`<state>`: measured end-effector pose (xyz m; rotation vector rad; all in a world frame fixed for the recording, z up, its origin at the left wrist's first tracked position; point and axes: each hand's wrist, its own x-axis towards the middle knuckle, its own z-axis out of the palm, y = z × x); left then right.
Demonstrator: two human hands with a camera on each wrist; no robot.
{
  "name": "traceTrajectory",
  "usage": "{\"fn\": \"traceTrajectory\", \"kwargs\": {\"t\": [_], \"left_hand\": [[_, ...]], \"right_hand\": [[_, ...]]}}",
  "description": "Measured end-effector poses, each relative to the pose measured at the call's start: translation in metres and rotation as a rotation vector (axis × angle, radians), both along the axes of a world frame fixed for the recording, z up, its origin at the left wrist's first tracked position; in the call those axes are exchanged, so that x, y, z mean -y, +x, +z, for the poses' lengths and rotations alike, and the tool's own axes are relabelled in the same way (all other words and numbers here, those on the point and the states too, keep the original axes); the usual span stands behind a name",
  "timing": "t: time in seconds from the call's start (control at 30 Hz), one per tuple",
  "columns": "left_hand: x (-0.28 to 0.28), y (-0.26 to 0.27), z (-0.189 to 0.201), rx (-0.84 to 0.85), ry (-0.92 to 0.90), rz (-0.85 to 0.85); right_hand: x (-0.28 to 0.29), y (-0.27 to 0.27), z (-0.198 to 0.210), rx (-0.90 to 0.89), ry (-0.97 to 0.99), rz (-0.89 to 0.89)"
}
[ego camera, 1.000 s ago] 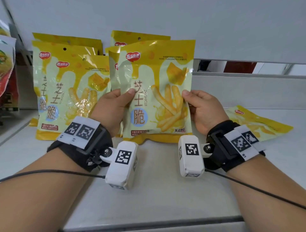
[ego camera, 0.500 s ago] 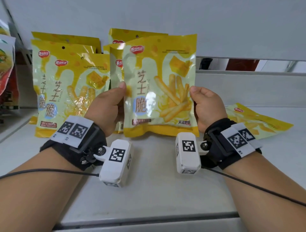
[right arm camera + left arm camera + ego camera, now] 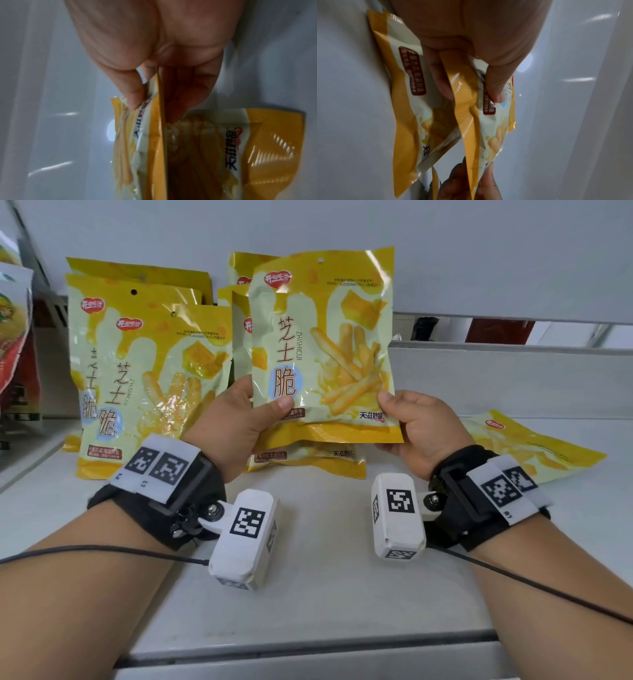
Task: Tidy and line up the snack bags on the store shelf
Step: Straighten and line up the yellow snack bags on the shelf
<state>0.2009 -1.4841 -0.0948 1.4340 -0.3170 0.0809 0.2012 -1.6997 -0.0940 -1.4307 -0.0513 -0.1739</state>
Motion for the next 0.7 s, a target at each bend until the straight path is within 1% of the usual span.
{"fn": "traceTrajectory", "kwargs": {"t": [0.13,0.33,0.4,0.57,0.7], "left_hand": [[-0.002,-0.003,0.003,0.021,0.027,0.010],[0.001,0.000,0.000,0.016,-0.006,0.006],[0.001,0.001,0.000,0.020,-0.016,0.013],[-0.001,0.003,0.002,0.025,-0.015,0.064],[-0.003,0.004,0.003,0.050,0.026,0.094]], "right_hand": [[-0.002,0.001,0.002,0.007,0.035,-0.041],[-0.006,0.000,0.002,-0.047,0.132,-0.051],[-0.005,-0.001,0.002,-0.065,0.141,-0.016],[-0.009,-0.008,0.000,-0.090,0.032,0.201],[-0.011,-0.007,0.002,-0.036,-0.027,0.209]]}}
